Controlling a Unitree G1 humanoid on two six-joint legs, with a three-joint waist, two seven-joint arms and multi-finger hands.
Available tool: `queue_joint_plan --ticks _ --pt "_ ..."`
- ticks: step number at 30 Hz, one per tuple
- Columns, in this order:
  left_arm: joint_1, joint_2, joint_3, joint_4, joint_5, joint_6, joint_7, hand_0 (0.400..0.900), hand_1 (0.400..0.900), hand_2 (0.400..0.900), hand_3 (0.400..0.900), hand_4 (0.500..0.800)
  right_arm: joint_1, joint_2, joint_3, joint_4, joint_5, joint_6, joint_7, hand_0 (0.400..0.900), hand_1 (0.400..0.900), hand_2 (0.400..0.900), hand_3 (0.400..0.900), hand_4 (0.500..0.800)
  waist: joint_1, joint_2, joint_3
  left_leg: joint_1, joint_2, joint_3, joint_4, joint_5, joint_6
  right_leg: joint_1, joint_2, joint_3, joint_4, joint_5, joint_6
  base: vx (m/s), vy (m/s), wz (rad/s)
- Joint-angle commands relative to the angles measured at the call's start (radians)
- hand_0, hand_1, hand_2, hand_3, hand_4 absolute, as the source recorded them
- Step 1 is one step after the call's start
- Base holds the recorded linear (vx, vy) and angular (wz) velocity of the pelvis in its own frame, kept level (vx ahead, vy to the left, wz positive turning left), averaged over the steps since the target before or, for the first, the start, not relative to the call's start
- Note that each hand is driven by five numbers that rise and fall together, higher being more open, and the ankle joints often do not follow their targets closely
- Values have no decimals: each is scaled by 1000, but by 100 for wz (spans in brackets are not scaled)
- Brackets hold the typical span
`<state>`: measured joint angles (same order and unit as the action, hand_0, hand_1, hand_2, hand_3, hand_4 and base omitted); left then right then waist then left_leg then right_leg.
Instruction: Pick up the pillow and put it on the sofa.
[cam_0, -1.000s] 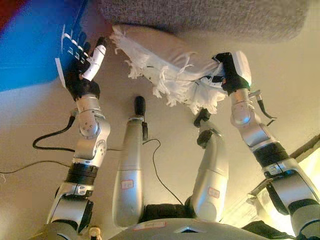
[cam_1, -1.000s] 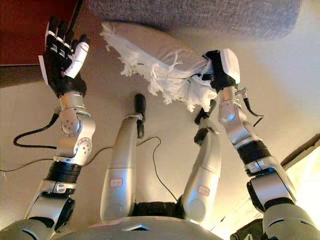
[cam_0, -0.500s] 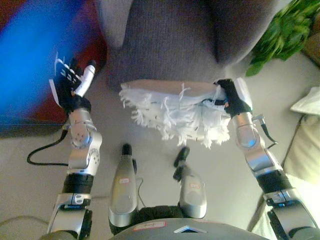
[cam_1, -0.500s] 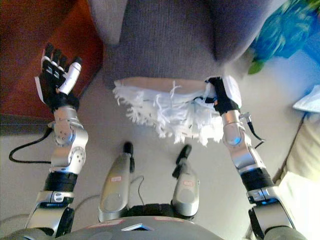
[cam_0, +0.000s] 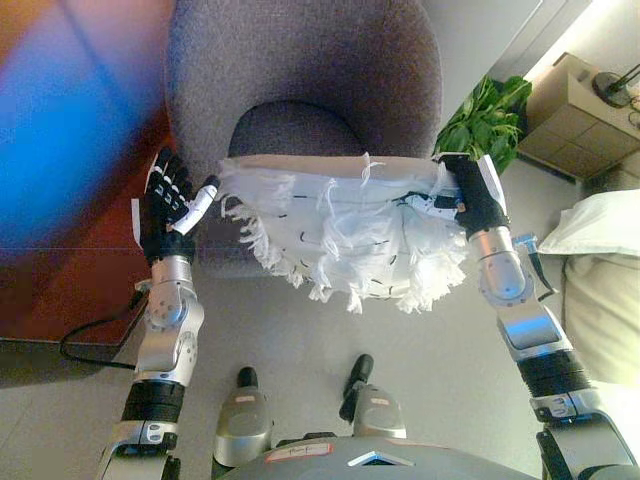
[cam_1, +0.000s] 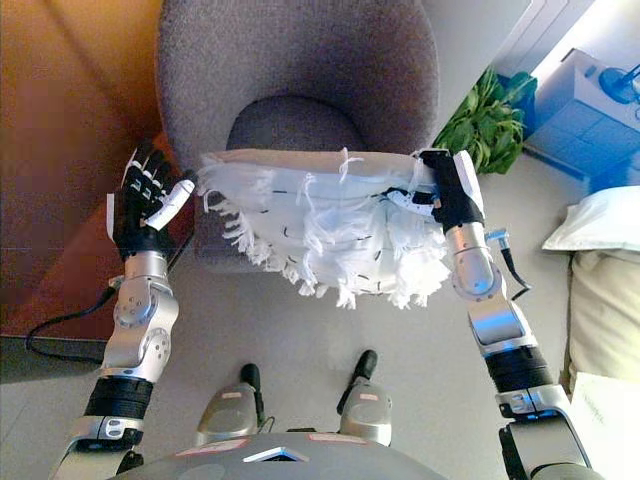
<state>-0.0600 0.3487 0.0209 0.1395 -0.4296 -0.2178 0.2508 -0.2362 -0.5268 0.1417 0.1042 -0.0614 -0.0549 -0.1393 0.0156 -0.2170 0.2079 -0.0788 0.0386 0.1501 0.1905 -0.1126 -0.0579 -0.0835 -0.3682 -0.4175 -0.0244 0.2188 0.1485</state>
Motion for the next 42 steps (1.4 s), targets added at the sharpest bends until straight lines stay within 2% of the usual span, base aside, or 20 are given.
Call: queue_joint_plan --ticks 1,6,8,10,11,12,14,15,16,18,19,20,22,24,26,28,35,38,39,42 --pt "7 2 -10 -105 -14 -83 -47 900 900 900 900 800 -307 -81 -94 -20 138 -168 -92 400 400 400 400 500 31 37 -117 60 5 -72 -162 69 -4 60 -53 17 -4 93 113 78 -87 16" --pt "21 14 -15 -121 -47 -89 -70 900 900 900 900 800 -445 -161 -40 85 142 -161 -112 400 400 400 400 500 55 38 -94 30 24 -88 -161 88 -17 52 -35 1 -12 63 113 35 -75 17" --pt "41 31 -28 -132 -70 -97 -82 900 900 900 900 800 -559 -214 5 208 160 -150 -132 400 400 400 400 500 85 35 -76 2 38 -107 -171 110 -28 45 -23 -17 -20 45 111 23 -106 34" --pt "44 33 -30 -136 -83 -101 -87 900 900 900 900 800 -616 -236 38 272 165 -147 -140 400 400 400 400 500 92 38 -71 -10 44 -115 -176 118 -32 42 -18 -25 -24 40 109 10 -75 23" --pt "45 41 -38 -140 -95 -107 -90 900 900 900 900 800 -683 -257 63 352 180 -145 -157 400 400 400 400 500 107 40 -60 -24 50 -122 -178 127 -38 37 -12 -31 -29 37 107 -22 -164 41" --pt "47 62 -55 -150 -126 -119 -104 900 900 900 900 800 -822 -309 142 536 186 -133 -178 400 400 400 400 500 144 42 -40 -53 60 -140 -183 142 -50 26 4 -41 -38 29 103 -51 -167 42" --pt "34 83 -78 -155 -146 -130 -118 900 900 900 900 800 -969 -339 212 736 229 -127 -191 400 400 400 400 500 178 49 -29 -83 70 -161 -195 164 -63 12 13 -56 -51 18 100 -24 -144 42" --pt "27 87 -94 -160 -160 -133 -129 900 900 900 900 800 -1028 -356 240 839 248 -121 -193 400 400 400 400 500 196 57 -22 -94 74 -172 -202 175 -68 9 16 -66 -54 13 99 13 -88 30" --pt "24 83 -93 -159 -161 -133 -130 900 900 900 900 800 -1039 -357 249 847 251 -125 -191 400 400 400 400 500 194 61 -20 -94 74 -173 -203 175 -68 8 17 -67 -53 13 99 18 -78 30" --pt "10 113 -133 -174 -191 -135 -163 900 900 900 900 800 -1148 -418 312 1060 273 -96 -179 400 400 400 400 500 251 77 -10 -126 77 -202 -221 203 -81 0 22 -99 -60 0 100 39 -123 47" --pt "8 110 -132 -174 -191 -135 -163 900 900 900 900 800 -1156 -419 319 1065 275 -97 -177 455 455 455 455 533 249 80 -9 -127 78 -204 -221 204 -81 0 23 -101 -60 0 100 112 -208 68" --pt "-3 133 -155 -181 -203 -135 -190 900 900 900 900 800 -1195 -471 351 1155 278 -68 -159 900 900 900 900 800 288 98 -10 -140 91 -234 -236 205 -96 1 34 -110 -61 -28 107 77 -167 45" --pt "-16 145 -160 -190 -210 -135 -198 900 900 900 900 800 -1242 -506 396 1193 270 -51 -155 900 900 900 900 800 301 110 -4 -155 98 -246 -240 213 -103 -7 38 -118 -62 -30 107 34 -123 33" --pt "-17 161 -166 -220 -220 -130 -205 900 900 900 900 800 -1323 -577 410 1232 322 -19 -196 900 900 900 900 800 329 126 -3 -178 103 -263 -251 234 -112 -24 42 -125 -63 -39 107 12 -87 22" --pt "4 150 -161 -218 -226 -117 -195 900 900 900 900 800 -1355 -594 412 1243 359 -7 -215 900 900 900 900 800 331 131 -10 -180 110 -270 -256 237 -111 -28 49 -122 -63 -45 105 43 -57 10" --pt "14 150 -162 -218 -226 -113 -190 900 900 900 900 800 -1375 -588 435 1244 349 -1 -220 900 900 900 900 800 331 135 -11 -179 113 -271 -256 238 -112 -28 53 -119 -63 -47 104 5 -8 -2" --pt "39 148 -158 -225 -210 -96 -160 900 900 900 900 800 -1359 -537 408 1227 349 9 -255 900 900 900 900 800 309 136 -9 -162 109 -277 -242 225 -105 -7 62 -118 -63 -58 97 1 -3 -1" --pt "44 141 -158 -222 -199 -92 -153 900 900 900 900 800 -1321 -508 371 1158 357 -19 -285 900 900 900 900 800 289 129 -14 -145 100 -269 -224 205 -98 12 55 -108 -63 -59 95 -35 59 -7" --pt "42 140 -159 -220 -195 -92 -152 900 900 900 900 800 -1297 -497 357 1125 359 -31 -289 900 900 900 900 800 284 124 -10 -149 88 -262 -211 217 -90 11 46 -117 -63 -40 83 -69 87 -11" --pt "39 130 -156 -195 -176 -84 -144 900 900 900 900 800 -1178 -444 258 975 404 -82 -297 900 900 900 900 800 257 114 -24 -119 81 -248 -200 194 -84 37 41 -107 -63 -42 83 -4 89 -23"
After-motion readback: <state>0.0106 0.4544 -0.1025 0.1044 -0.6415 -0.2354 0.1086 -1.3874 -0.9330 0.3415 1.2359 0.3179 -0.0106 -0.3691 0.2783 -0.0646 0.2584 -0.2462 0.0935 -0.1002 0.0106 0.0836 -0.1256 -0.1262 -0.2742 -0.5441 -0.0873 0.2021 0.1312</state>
